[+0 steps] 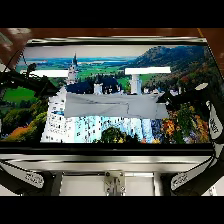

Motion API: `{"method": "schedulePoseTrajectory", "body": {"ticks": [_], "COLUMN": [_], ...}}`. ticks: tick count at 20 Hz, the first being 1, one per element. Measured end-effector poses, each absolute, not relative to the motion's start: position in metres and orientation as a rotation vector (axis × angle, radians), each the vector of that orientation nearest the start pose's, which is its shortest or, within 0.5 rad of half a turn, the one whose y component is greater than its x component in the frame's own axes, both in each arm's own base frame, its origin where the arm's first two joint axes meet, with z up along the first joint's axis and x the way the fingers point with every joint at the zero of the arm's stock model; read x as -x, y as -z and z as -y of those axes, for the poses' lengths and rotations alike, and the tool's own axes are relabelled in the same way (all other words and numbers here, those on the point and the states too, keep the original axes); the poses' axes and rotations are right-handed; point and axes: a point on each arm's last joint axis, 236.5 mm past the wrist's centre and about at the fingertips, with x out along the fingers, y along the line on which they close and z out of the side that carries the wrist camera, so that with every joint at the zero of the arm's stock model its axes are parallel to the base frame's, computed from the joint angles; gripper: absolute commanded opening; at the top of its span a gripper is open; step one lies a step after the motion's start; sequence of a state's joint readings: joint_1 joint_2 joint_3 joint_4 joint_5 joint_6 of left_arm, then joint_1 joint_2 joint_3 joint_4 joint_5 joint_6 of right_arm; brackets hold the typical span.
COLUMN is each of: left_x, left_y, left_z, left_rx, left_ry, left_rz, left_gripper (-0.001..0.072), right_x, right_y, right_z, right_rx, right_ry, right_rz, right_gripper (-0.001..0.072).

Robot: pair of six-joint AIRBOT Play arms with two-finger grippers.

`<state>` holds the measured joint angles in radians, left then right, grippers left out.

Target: Fold the shirts.

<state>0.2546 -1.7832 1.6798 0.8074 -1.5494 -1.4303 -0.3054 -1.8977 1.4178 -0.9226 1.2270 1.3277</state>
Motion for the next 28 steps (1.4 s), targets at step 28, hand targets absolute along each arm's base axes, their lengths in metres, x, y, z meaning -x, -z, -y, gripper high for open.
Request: {"method": "schedulePoseTrajectory", "body": {"ticks": [28], "left_x": [-0.362], "left_y": [0.052], "left_z": [0.512], "left_rx": [0.739], "left_ry": [0.989], "left_rz": [-1.356], "left_gripper": [0.0038], "right_x": [-0.343], "right_y": [-0.152], "right_z": [-0.031], "right_rx": [-0.477], "right_ry": [-0.31], "right_rz": [-1.193], "right_gripper": [0.0067]}}
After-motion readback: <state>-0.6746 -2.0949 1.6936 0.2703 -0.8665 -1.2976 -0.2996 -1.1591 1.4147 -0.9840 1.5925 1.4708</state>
